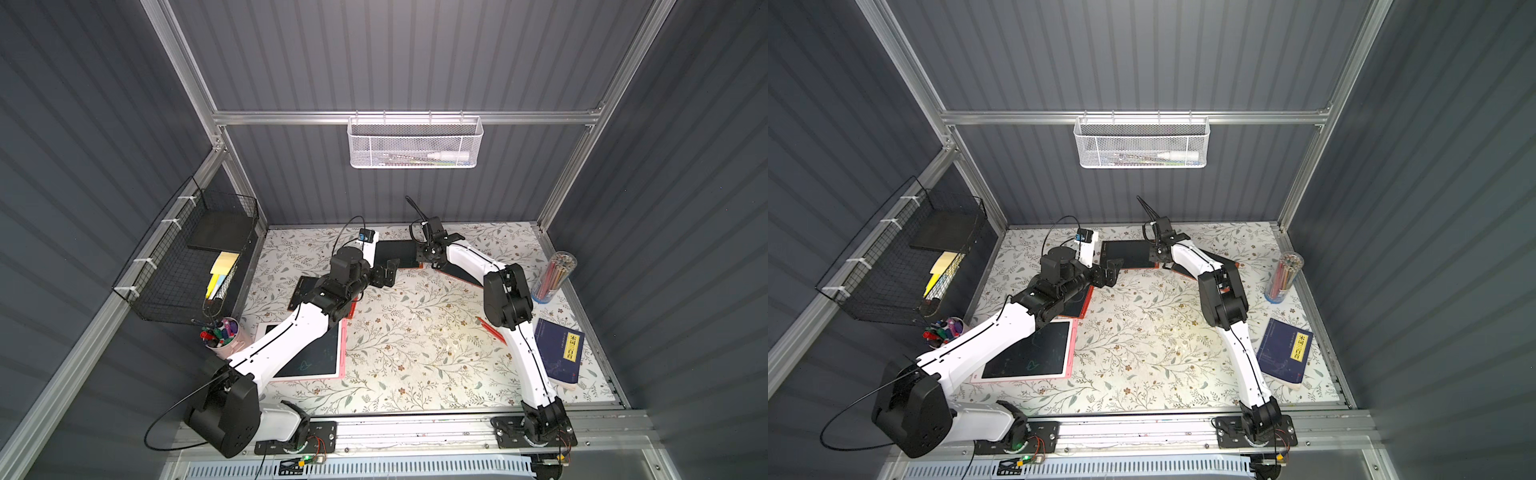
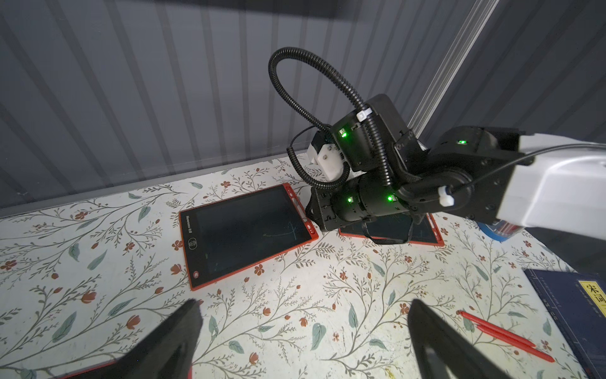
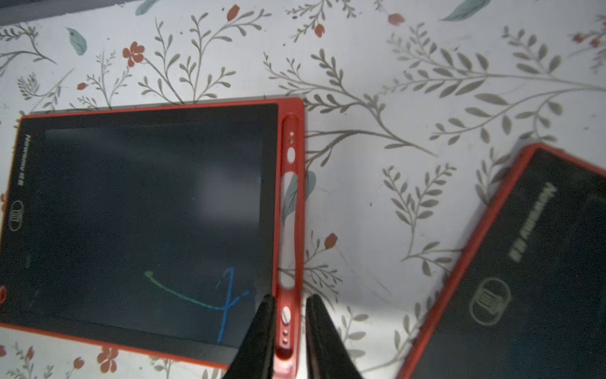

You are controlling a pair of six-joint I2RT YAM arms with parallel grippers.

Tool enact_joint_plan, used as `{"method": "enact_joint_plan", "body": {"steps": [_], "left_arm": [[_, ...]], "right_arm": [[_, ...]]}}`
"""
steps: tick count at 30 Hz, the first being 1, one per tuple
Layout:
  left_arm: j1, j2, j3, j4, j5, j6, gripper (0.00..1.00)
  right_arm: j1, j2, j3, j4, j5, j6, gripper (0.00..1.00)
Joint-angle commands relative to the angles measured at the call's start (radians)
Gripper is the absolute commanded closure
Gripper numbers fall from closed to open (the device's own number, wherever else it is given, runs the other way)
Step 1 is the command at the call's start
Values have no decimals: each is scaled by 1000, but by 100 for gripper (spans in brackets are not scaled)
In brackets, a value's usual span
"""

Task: Place the stylus back onto the writing tablet
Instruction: Move the writing tablet to the center of the board.

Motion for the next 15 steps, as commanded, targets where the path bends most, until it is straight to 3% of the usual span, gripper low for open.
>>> {"method": "enact_joint_plan", "body": {"steps": [1,15], "left_arm": [[4,-28,-11,-5,6,-6,1],[4,-42,-9,-15,1,-12,1]], "right_arm": [[-3,25,27,-15,6,-11,78],[2,81,77,-76,25,-77,78]]}}
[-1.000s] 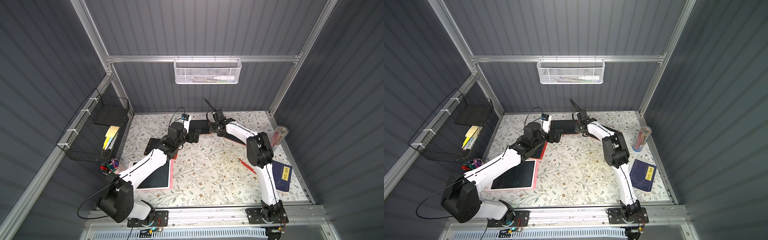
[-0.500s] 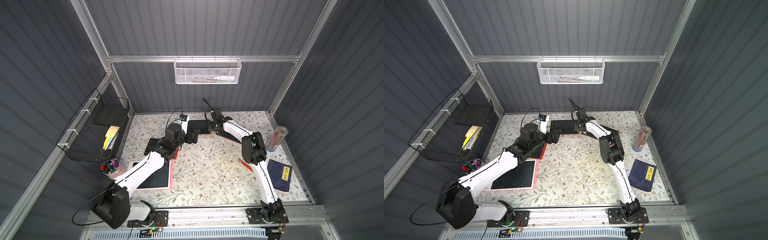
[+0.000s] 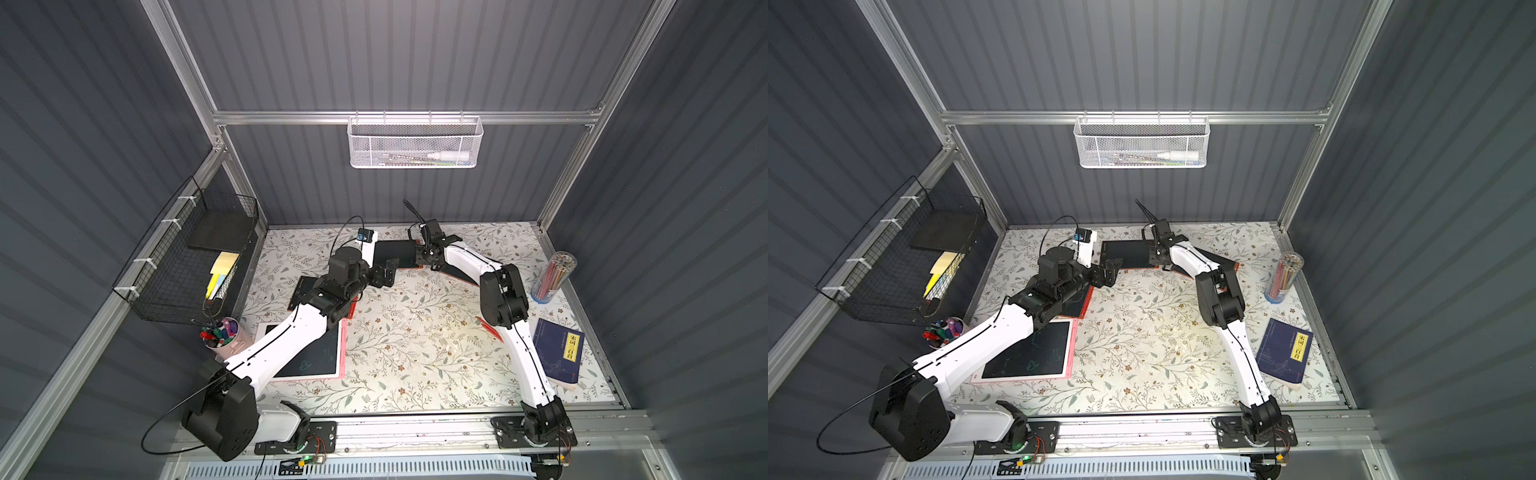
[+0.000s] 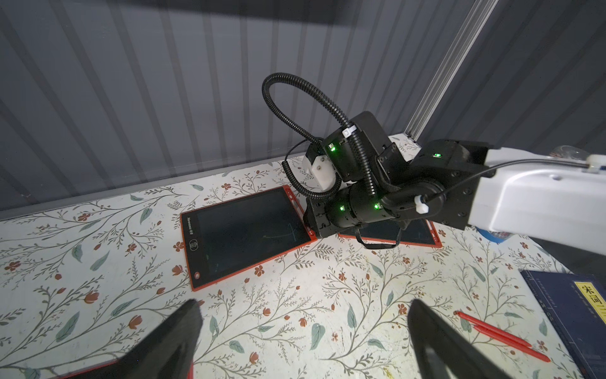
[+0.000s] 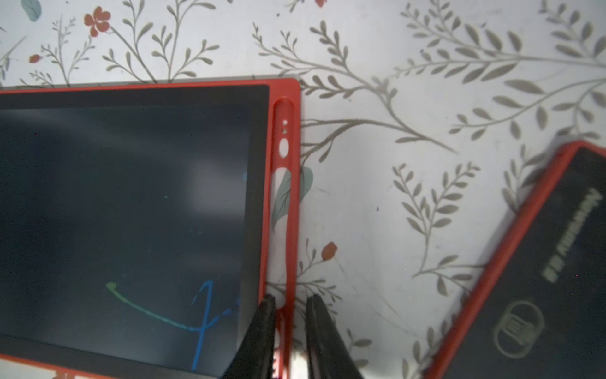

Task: Place the stylus back onto the writing tablet
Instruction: Move the writing tablet to the center of the board.

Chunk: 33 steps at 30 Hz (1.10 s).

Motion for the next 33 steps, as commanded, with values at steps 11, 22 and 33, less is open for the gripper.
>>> {"method": "enact_joint_plan", "body": {"steps": [11,22,33], "left_arm": [[4,-55,-7,-18,-2,-20,1],[4,-78,0,-22,0,-23,1],[4,-86,22,-27,13,-26,1]], "right_arm": [[15,31,11,-150,8,-97,83],[44,-90,-220,-132,17,-95,87],[93,-300,-560,-94,21,-45,88]]}}
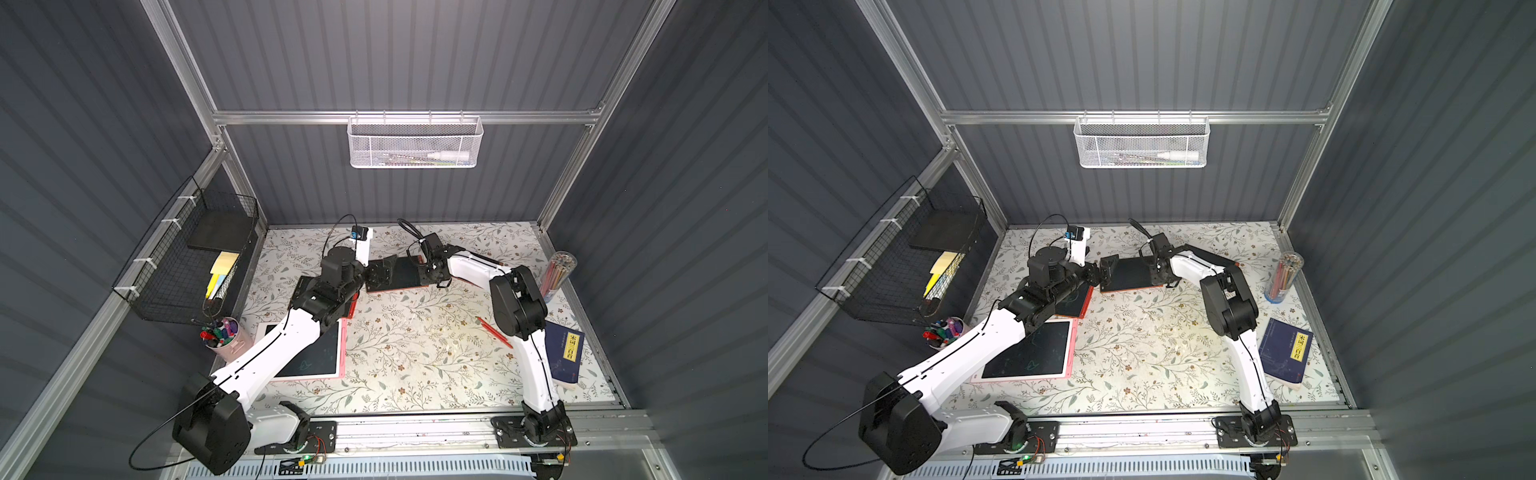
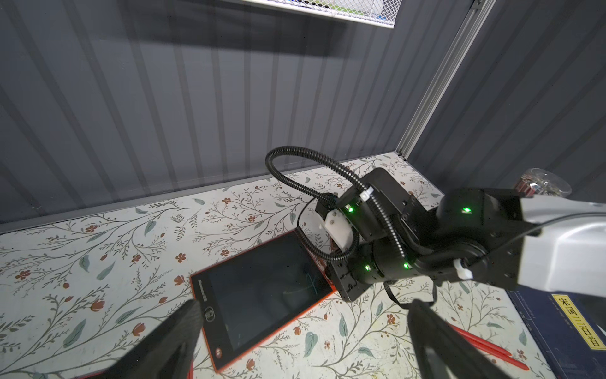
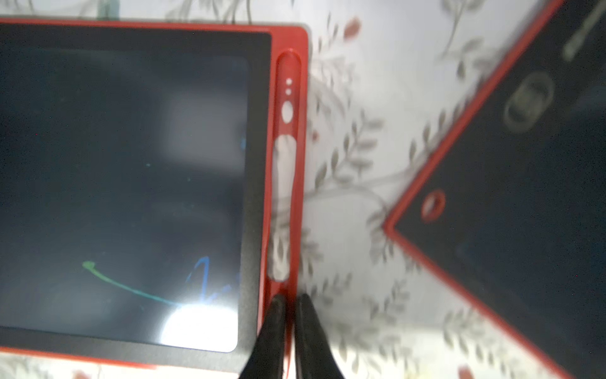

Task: Place the stylus back onto the writing tablet
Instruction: Move the writing tablet to the center of the board.

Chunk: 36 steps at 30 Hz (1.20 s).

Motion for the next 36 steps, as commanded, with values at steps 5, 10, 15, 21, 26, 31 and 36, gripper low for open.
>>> {"method": "enact_joint_plan", "body": {"steps": [5,10,15,21,26,31,36], "left_arm": [[4,-27,16,-17,20,-6,1],[4,-42,13,-18,23,-3,1],[4,-50,6,-20,26,2,1],[4,-52,0,-11,30,3,1],[4,-51,7,-11,40,6,1],[4,-55,10,-15,42,9,1],[4,-69,-4,3,53,10,1]], "right_arm": [[77,-144,-329,-42,36,80,88],[144,-282,-564,-8,51,175,88],[229,-420,-709,-34,23,311,88],[327,-503,-745,-114,26,469,88],[331,-585,-708,-147,0,444,85],[270,-680,-670,-176,-16,393,76],[124,-719,-688,-178,-10,280,70]]}}
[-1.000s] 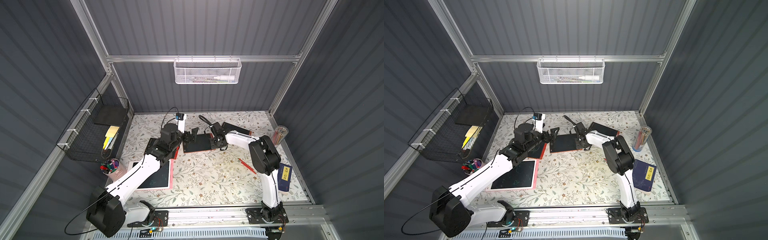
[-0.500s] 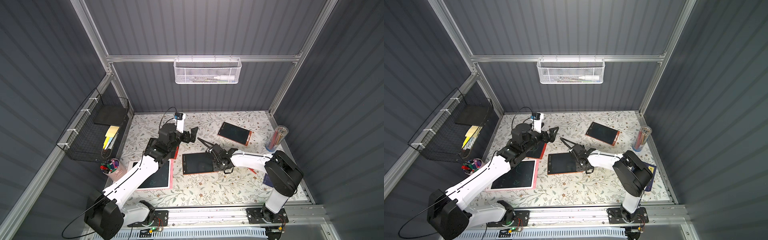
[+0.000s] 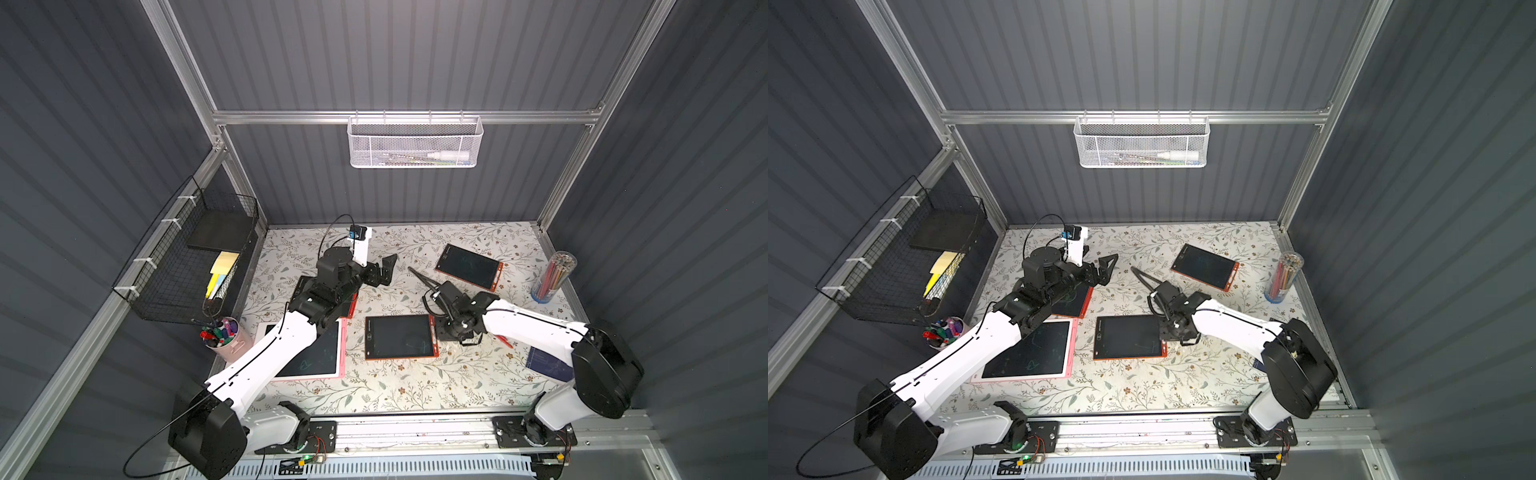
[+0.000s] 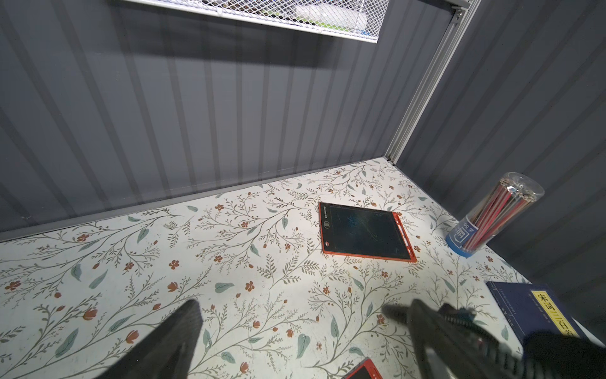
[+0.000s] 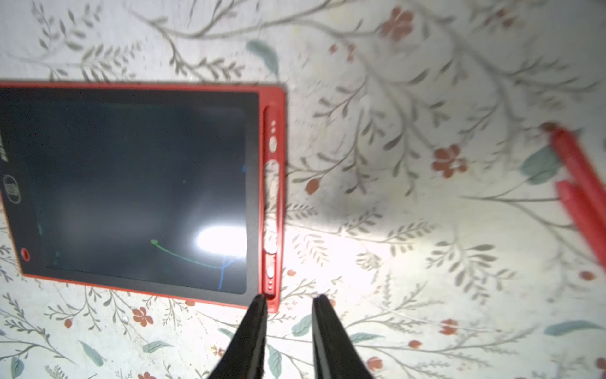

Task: Place the stylus back onto the writing tablet
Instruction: Pick up the stylus from the center of the board.

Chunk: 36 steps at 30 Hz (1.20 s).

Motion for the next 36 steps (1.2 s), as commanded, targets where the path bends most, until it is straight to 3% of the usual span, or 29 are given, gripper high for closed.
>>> {"method": "enact_joint_plan", "body": {"steps": [1,6,13,24,36], "left_arm": [[4,-33,-6,12,24,10,1],[4,-23,-12,12,36,18,1],[4,-12,-36,19,45,23,1],[4,-8,-55,25,65,29,1],[4,-4,-54,28,64,29,1]], "right_arm": [[-100,6,5,-49,8,-90,70],[-232,42,-1,-28,51,-157,63],[-304,135,48,-38,111,-189,48],[-381,191,40,-10,116,-209,48],[-445,256,54,8,90,-212,54]]}}
